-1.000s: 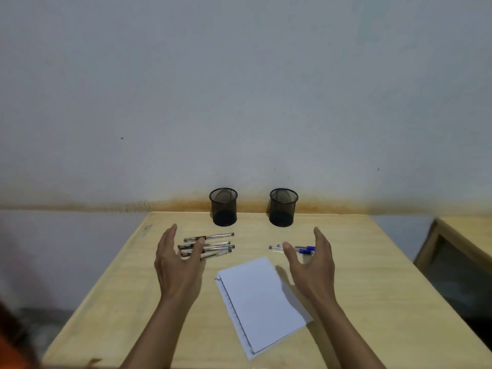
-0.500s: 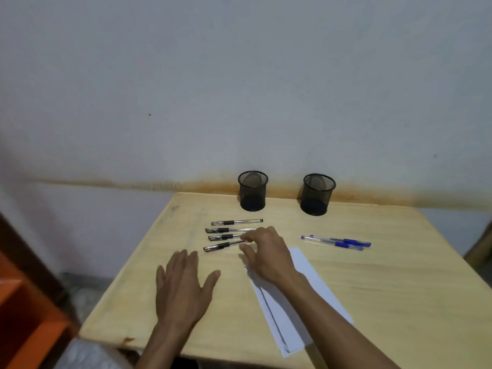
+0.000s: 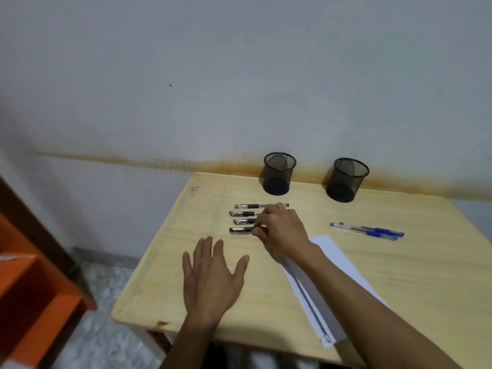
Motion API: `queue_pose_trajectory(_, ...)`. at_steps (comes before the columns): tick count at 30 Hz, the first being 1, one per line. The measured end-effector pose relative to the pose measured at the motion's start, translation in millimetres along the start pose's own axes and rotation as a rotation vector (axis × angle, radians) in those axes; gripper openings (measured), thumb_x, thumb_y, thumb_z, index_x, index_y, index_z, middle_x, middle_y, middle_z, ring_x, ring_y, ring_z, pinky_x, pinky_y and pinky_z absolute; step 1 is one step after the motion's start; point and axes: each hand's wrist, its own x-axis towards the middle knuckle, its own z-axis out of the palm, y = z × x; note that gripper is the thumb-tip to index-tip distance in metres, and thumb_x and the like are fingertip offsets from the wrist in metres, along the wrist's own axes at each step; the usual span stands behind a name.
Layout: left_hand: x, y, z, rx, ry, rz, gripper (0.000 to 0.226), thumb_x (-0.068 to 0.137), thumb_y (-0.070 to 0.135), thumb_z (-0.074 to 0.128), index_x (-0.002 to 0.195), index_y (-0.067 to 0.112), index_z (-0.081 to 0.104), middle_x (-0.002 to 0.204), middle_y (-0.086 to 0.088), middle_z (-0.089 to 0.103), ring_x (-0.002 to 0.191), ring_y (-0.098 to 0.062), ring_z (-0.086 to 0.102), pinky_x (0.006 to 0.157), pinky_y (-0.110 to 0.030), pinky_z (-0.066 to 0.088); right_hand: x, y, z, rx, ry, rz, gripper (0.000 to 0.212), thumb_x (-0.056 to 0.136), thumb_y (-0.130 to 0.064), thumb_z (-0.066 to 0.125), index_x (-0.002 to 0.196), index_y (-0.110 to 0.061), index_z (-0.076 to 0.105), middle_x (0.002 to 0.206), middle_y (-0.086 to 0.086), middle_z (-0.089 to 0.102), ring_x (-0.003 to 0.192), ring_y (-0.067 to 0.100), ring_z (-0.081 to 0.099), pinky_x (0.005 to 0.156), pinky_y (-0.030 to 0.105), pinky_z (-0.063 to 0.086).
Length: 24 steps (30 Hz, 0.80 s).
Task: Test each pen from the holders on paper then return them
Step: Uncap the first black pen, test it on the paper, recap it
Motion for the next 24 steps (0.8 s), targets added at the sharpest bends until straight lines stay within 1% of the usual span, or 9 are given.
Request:
queue_pose_trajectory(3, -2, 0, -1, -0.023, -0.011, 0.001, 0.077, 0.09, 0.073, 0.028, 0.149, 0.023, 0.037, 0.162, 0.0, 0.025, 0.151, -0.016, 0.01, 0.122, -0.045, 0.003, -13, -3, -15, 0.115, 0.076, 0.047, 0.022, 0.1, -0.034, 0.056, 0.105, -0.019, 0.072, 0.104, 0.004, 0.071, 0.1, 0.026, 0.058, 0.079, 0.038, 0.042)
queue_pose_trajectory(6, -3, 0, -2, -0.051, -0.026, 0.004, 0.077, 0.091, 0.072, 0.029, 0.149, 0.023, 0.037, 0.163, 0.0, 0.023, 0.152, -0.015, 0.008, 0.122, -0.043, 0.001, -49, -1, -30, 0.447, 0.163, 0.166, 0.013, 0.099, -0.033, 0.062, 0.098, -0.023, 0.07, 0.089, -0.003, 0.072, 0.084, 0.017, 0.061, 0.072, 0.037, 0.05)
queue_pose_trajectory(9, -5, 1, -2, -0.062, -0.018, 0.008, 0.074, 0.092, 0.07, 0.033, 0.147, 0.022, 0.042, 0.162, -0.001, 0.027, 0.151, -0.016, 0.012, 0.122, -0.043, 0.003, -94, 7, -45, 0.678, 0.254, 0.268, 0.006, 0.095, -0.026, 0.07, 0.091, -0.025, 0.074, 0.084, -0.011, 0.073, 0.076, 0.007, 0.062, 0.064, 0.014, 0.047)
queue_pose_trajectory(12, -6, 3, -2, -0.068, -0.005, -0.005, 0.067, 0.092, 0.066, 0.041, 0.141, 0.021, 0.05, 0.158, -0.002, 0.036, 0.15, -0.018, 0.02, 0.122, -0.045, 0.008, -132, 20, -54, 0.759, 0.269, 0.373, 0.009, 0.093, -0.023, 0.072, 0.094, -0.031, 0.076, 0.087, -0.017, 0.074, 0.078, 0.008, 0.065, 0.064, 0.014, 0.048)
queue_pose_trajectory(15, -8, 10, -5, -0.101, 0.05, 0.002, 0.055, 0.089, 0.057, 0.056, 0.13, 0.02, 0.061, 0.143, -0.003, 0.055, 0.14, -0.023, 0.04, 0.117, -0.048, 0.024, -158, 35, -59, 0.776, 0.234, 0.432, 0.018, 0.09, -0.019, 0.073, 0.097, -0.036, 0.076, 0.084, -0.018, 0.075, 0.078, 0.009, 0.068, 0.069, 0.021, 0.054)
queue_pose_trajectory(18, -22, 32, -18, -0.418, 0.148, 0.061, 0.051, 0.083, 0.045, 0.071, 0.129, 0.03, 0.057, 0.13, 0.003, 0.061, 0.114, -0.01, 0.061, 0.099, -0.036, 0.047, -173, 48, -64, 0.823, 0.239, 0.426, 0.013, 0.084, -0.02, 0.08, 0.086, -0.033, 0.077, 0.075, -0.021, 0.074, 0.068, 0.005, 0.068, 0.066, 0.019, 0.052)
queue_pose_trajectory(20, -32, 53, -24, -0.461, 0.183, 0.228, 0.056, 0.084, 0.037, 0.074, 0.136, 0.034, 0.052, 0.133, 0.009, 0.055, 0.115, -0.004, 0.056, 0.098, -0.03, 0.046, -176, 53, -68, 0.813, 0.241, 0.405, 0.013, 0.082, -0.02, 0.082, 0.084, -0.032, 0.078, 0.079, -0.03, 0.072, 0.069, 0.002, 0.065, 0.064, 0.01, 0.047)
queue_pose_trajectory(22, -35, 74, -25, -0.341, 0.222, 0.491, 0.055, 0.088, 0.037, 0.069, 0.14, 0.029, 0.052, 0.139, 0.011, 0.054, 0.126, -0.007, 0.049, 0.104, -0.031, 0.04, -176, 59, -73, 0.803, 0.253, 0.39, 0.014, 0.08, -0.019, 0.084, 0.082, -0.032, 0.078, 0.08, -0.031, 0.072, 0.073, -0.002, 0.064, 0.064, 0.006, 0.045)
queue_pose_trajectory(24, -31, 92, -24, -0.208, 0.26, 0.677, 0.046, 0.091, 0.038, 0.06, 0.135, 0.025, 0.058, 0.137, 0.009, 0.058, 0.126, -0.01, 0.051, 0.104, -0.037, 0.039, -175, 65, -80, 0.836, 0.274, 0.383, 0.015, 0.078, -0.017, 0.086, 0.081, -0.03, 0.079, 0.079, -0.027, 0.074, 0.075, -0.003, 0.066, 0.066, 0.006, 0.045)
